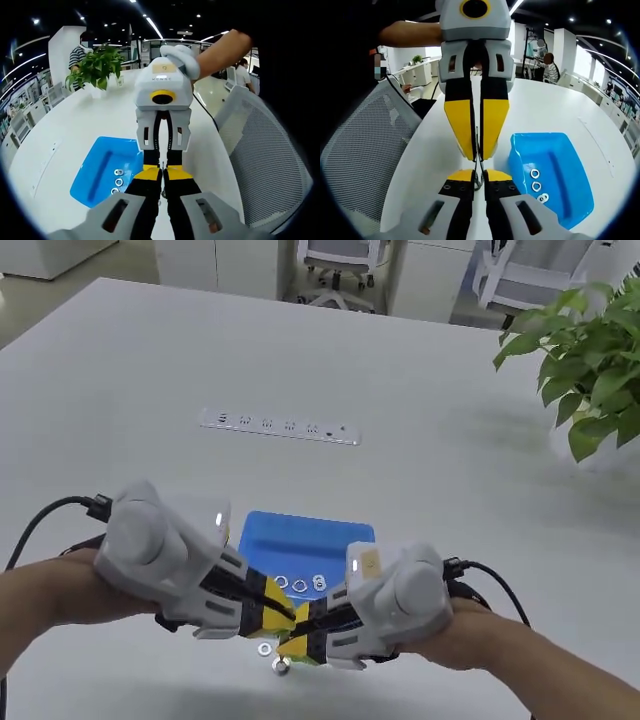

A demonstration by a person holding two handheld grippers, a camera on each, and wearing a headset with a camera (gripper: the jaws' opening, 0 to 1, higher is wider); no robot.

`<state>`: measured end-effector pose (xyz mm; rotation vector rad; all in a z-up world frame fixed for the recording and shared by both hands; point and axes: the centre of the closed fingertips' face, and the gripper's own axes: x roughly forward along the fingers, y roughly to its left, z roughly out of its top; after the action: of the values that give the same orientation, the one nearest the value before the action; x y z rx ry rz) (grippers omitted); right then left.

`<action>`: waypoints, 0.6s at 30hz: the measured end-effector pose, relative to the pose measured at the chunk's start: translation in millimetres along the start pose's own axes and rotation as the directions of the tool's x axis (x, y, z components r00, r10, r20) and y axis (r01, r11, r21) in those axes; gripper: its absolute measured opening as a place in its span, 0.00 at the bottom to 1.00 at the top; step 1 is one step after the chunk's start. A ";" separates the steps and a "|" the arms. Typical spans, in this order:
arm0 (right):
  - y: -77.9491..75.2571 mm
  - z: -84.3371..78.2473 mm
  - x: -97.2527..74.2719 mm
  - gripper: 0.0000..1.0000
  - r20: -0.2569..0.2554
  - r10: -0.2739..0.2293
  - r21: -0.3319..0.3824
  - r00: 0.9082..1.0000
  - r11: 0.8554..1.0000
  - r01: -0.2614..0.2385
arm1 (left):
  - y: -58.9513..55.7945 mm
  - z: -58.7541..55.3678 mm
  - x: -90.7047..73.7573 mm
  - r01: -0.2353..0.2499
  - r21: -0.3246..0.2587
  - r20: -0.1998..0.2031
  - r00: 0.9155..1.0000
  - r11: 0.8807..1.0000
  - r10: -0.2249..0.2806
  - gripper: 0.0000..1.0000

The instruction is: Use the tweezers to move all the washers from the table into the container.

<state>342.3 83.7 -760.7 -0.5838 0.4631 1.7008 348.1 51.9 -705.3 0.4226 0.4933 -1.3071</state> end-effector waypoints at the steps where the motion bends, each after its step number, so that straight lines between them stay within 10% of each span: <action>1: 0.0 0.3 -0.2 0.08 0.001 -0.001 0.003 1.000 1.000 0.001 | -0.2 0.4 -0.2 0.000 -0.001 0.000 1.000 1.000 0.000 0.07; 18: -1.0 12.8 -12.1 0.07 0.017 -0.020 -0.004 1.000 1.000 0.020 | 3.4 9.0 -12.4 -0.050 -0.060 0.054 0.997 0.997 0.053 0.26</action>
<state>343.5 82.1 -743.3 -0.5749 0.4408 1.6869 350.1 57.6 -690.8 0.3471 0.4695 -1.2486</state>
